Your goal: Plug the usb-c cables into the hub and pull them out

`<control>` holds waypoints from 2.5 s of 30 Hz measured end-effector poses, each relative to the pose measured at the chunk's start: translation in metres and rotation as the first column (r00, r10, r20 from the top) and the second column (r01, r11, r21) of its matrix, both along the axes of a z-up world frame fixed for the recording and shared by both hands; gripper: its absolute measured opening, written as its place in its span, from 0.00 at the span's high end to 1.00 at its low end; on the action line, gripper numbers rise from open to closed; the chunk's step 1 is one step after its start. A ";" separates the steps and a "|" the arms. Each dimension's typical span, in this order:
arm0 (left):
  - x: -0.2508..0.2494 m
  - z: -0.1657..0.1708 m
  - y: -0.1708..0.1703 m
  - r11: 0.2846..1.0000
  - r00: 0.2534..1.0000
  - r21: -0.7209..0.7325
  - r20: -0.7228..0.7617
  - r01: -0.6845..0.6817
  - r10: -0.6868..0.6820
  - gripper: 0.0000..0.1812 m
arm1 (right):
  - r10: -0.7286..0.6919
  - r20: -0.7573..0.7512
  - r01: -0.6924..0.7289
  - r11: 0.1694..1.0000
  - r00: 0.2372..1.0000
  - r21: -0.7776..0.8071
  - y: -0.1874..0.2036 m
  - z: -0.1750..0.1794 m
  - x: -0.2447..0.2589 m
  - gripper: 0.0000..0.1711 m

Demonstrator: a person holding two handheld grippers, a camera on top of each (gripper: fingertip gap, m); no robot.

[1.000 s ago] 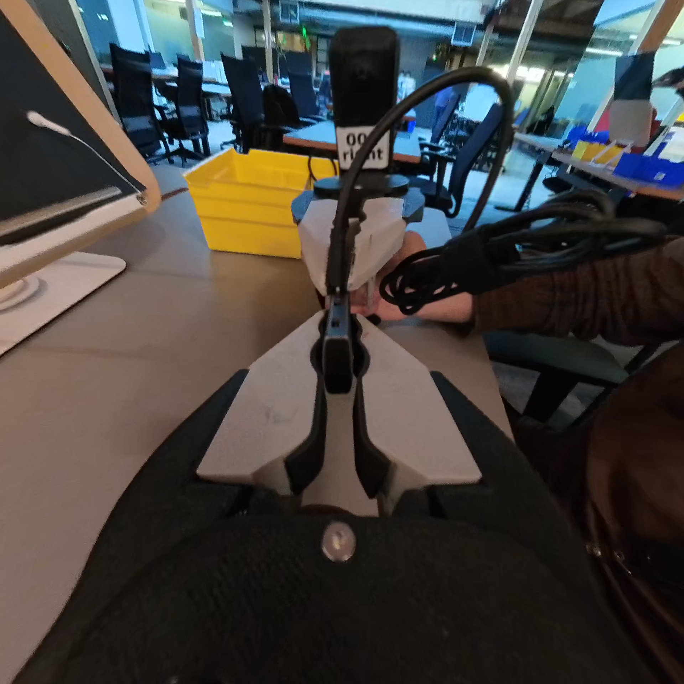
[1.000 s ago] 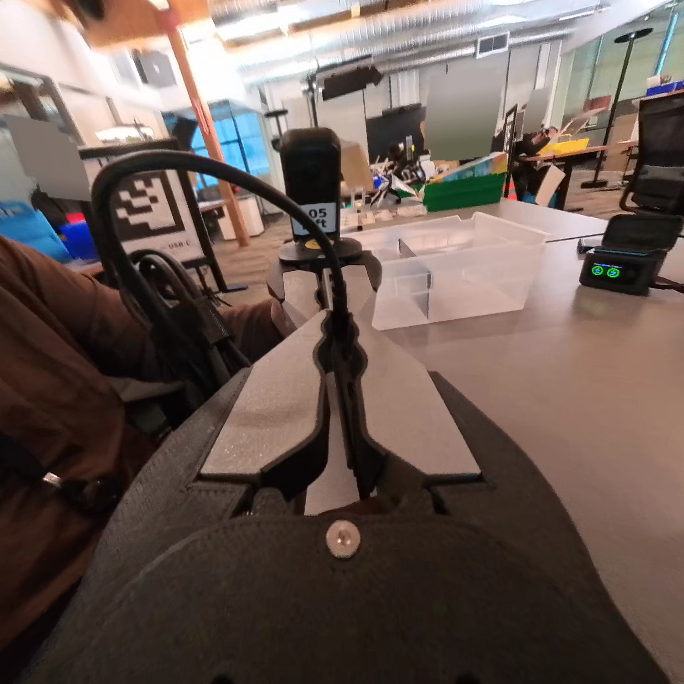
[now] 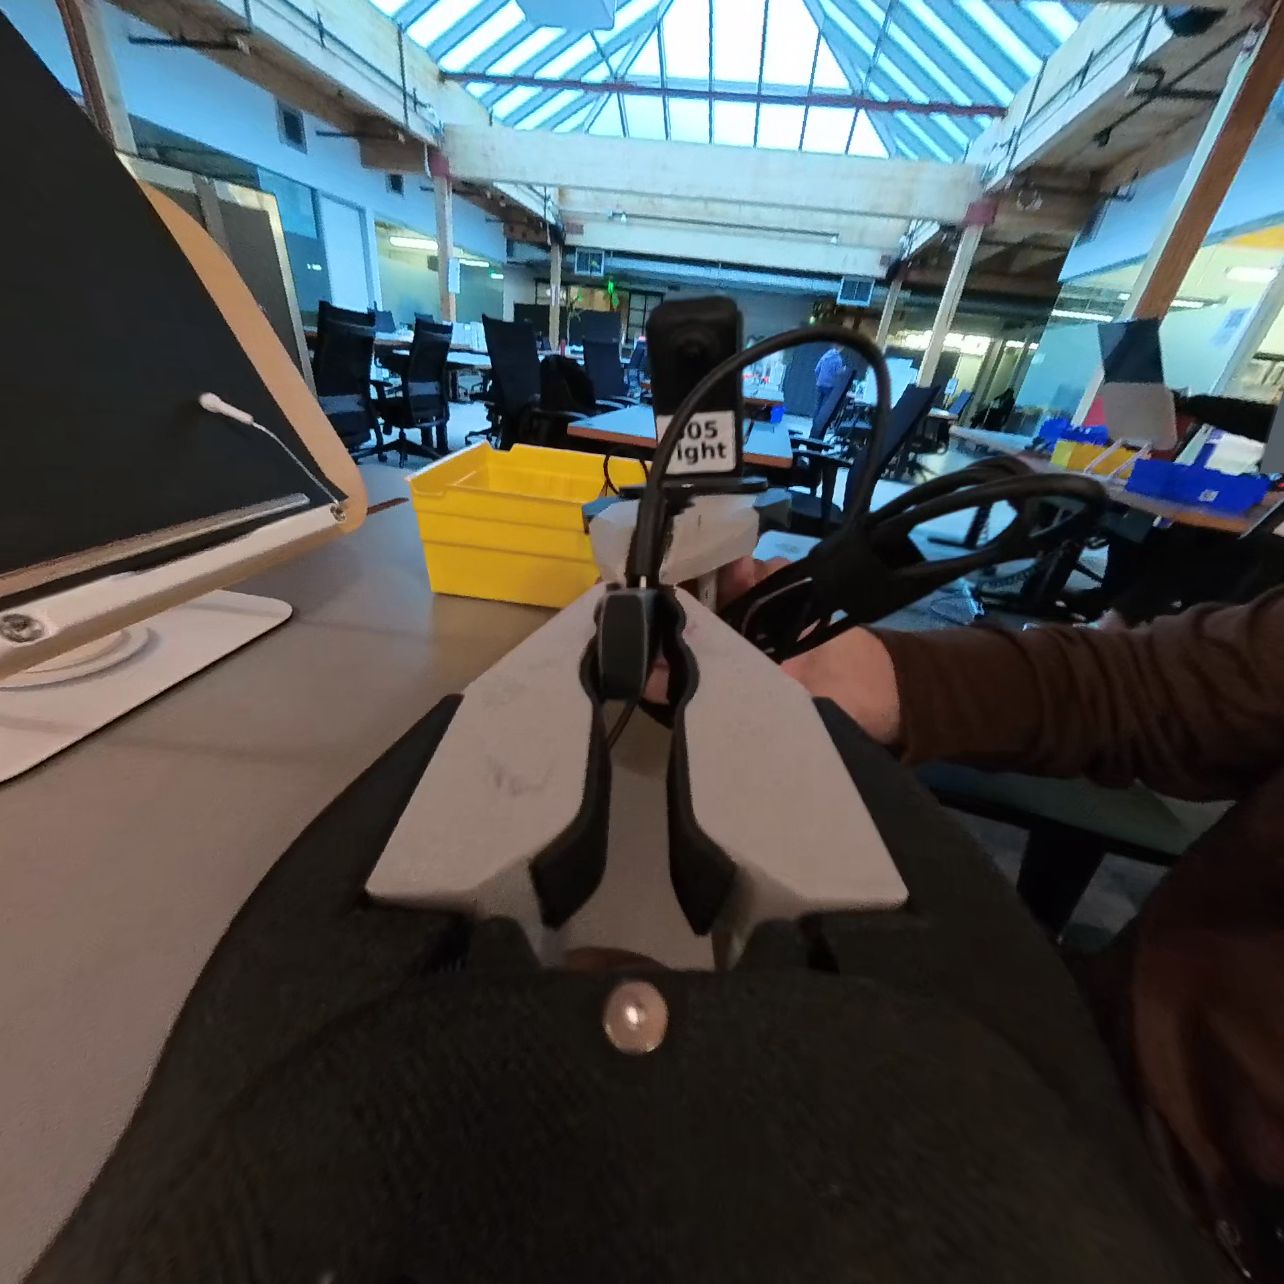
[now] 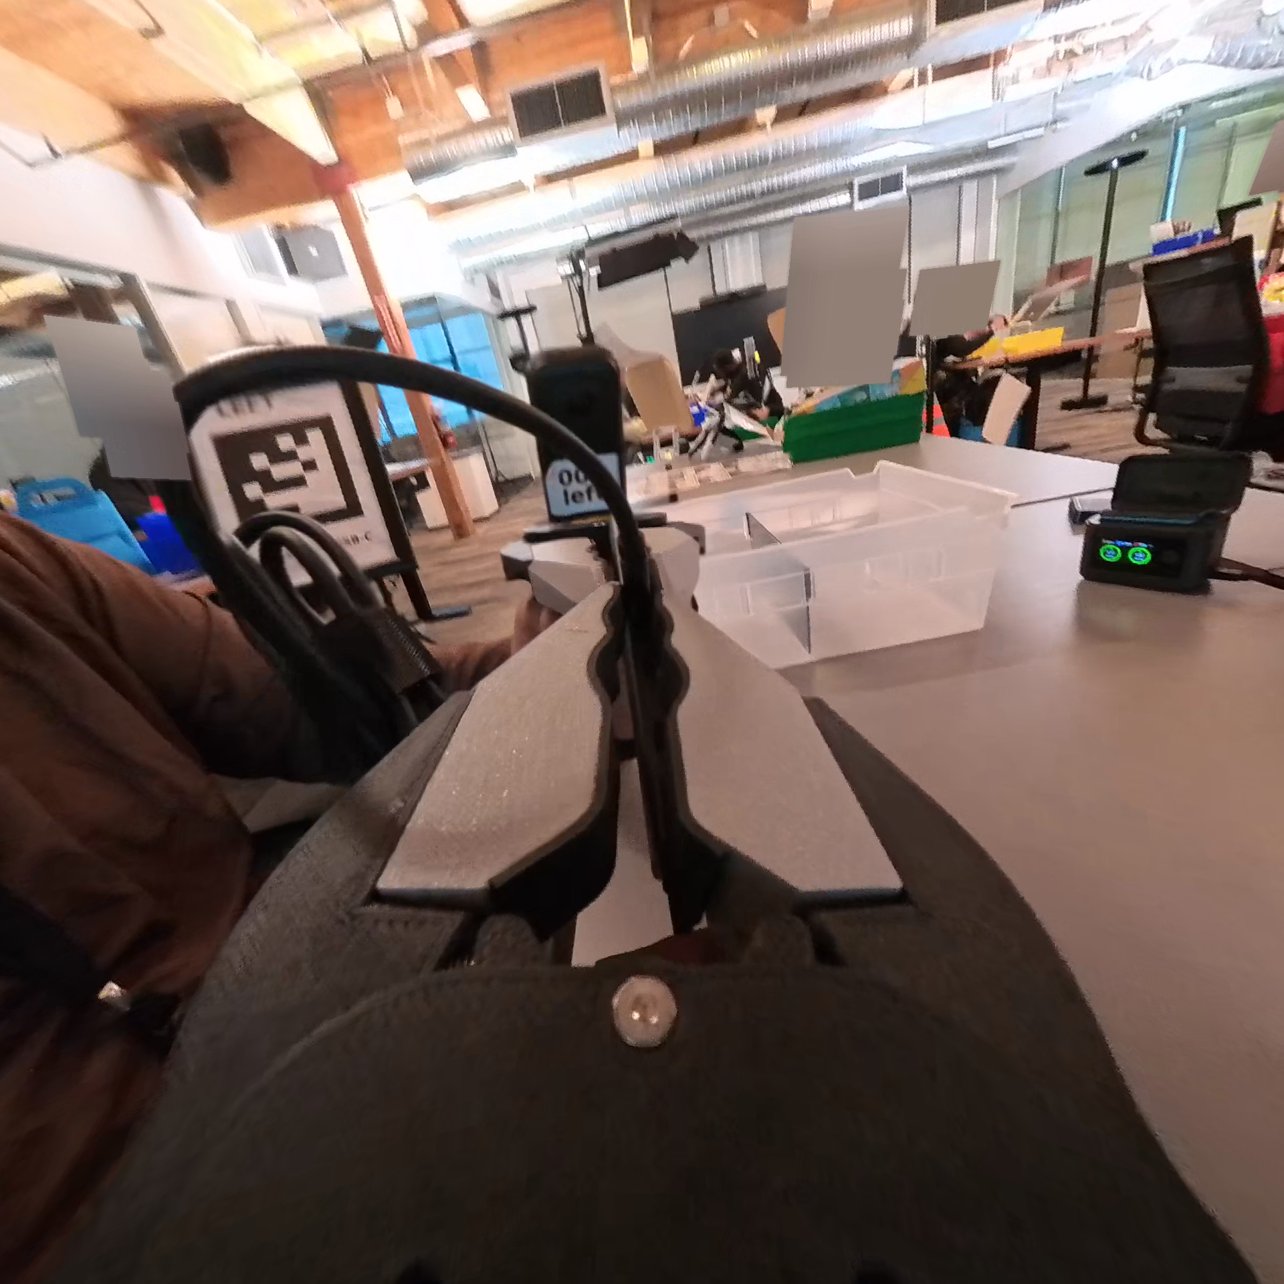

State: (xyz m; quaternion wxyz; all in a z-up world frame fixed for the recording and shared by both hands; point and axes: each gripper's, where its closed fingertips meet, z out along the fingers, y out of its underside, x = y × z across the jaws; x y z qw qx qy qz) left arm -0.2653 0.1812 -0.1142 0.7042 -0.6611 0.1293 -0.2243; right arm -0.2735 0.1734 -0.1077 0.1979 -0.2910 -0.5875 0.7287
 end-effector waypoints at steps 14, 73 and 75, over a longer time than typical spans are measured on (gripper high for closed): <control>0.001 -0.017 0.010 0.994 0.977 0.032 -0.188 -0.100 0.104 0.96 | -0.410 -0.081 0.413 0.910 0.909 0.036 0.084 0.044 0.028 0.98; -0.017 -0.004 0.011 0.991 0.991 0.018 -0.022 -0.129 0.129 0.83 | -0.762 -0.356 0.551 0.001 0.541 0.835 0.179 0.108 0.053 0.96; -0.017 -0.009 0.013 0.989 0.988 0.000 -0.056 -0.146 0.145 0.85 | -0.790 -0.420 0.583 -0.099 0.446 0.806 0.216 0.135 0.069 0.96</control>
